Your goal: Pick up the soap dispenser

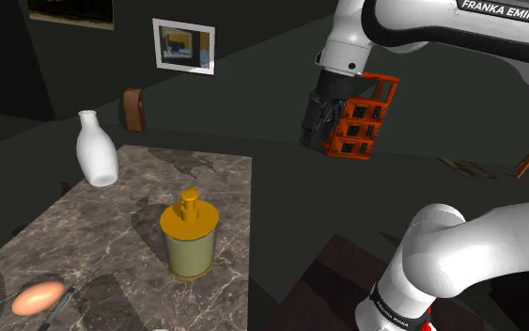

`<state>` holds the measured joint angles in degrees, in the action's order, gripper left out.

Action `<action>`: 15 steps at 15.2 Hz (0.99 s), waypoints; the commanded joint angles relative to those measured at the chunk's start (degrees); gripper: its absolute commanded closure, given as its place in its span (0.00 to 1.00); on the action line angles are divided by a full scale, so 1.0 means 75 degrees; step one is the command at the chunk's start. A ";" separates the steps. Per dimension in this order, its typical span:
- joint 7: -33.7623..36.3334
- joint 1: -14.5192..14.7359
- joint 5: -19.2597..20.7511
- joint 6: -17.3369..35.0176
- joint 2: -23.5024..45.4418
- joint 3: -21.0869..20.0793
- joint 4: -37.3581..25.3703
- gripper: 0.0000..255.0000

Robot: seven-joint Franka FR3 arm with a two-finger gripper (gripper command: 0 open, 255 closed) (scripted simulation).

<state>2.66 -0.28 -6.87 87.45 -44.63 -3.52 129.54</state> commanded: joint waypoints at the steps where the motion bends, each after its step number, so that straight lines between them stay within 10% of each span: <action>1: 0.0000 0.0000 0.0000 0.0000 0.0000 0.0000 0.0000 0.00; 15: 0.1243 0.0540 -0.0903 0.1915 0.2781 -0.1576 -0.0915 0.00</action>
<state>11.35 3.56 -13.44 100.76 -25.63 -14.54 123.58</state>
